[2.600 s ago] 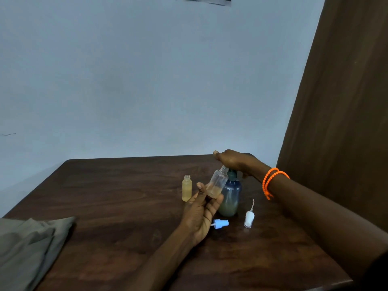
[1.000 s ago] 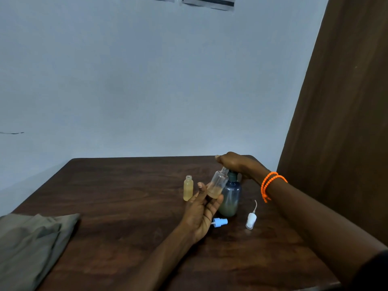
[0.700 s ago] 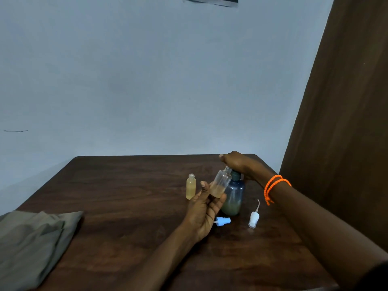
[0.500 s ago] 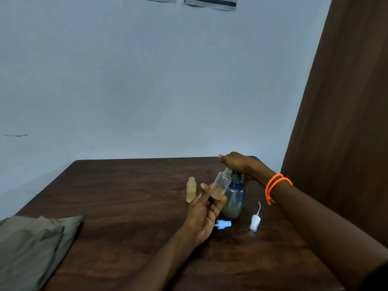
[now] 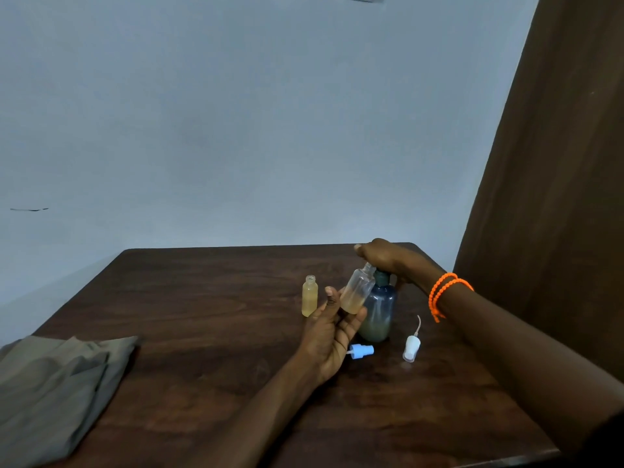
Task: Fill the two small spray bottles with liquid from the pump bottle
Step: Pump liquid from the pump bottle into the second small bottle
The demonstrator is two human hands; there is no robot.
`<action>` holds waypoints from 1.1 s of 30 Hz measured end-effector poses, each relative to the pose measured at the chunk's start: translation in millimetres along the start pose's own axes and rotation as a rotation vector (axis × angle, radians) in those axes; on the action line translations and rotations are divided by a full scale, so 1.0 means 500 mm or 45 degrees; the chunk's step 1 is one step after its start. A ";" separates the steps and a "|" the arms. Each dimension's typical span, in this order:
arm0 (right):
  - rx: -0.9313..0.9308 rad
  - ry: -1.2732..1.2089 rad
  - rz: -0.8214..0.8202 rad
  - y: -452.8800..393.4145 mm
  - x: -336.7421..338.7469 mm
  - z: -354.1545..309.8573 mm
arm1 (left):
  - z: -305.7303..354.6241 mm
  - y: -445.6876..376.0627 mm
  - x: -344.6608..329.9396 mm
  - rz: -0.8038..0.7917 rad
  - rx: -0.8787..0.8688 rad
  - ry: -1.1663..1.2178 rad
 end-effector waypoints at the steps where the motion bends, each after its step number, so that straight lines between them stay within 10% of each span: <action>1: -0.012 0.024 -0.009 0.007 0.003 -0.005 | 0.000 0.000 0.000 -0.002 0.006 -0.003; 33: 0.032 -0.020 -0.028 -0.023 0.000 0.012 | 0.005 -0.001 -0.003 -0.020 -0.012 -0.043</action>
Point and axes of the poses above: each hand's wrist, its own y-axis away from the middle knuckle, its own x-axis out of the back of the hand, z = x × y, the point moved 4 cm from there along -y, towards the middle knuckle
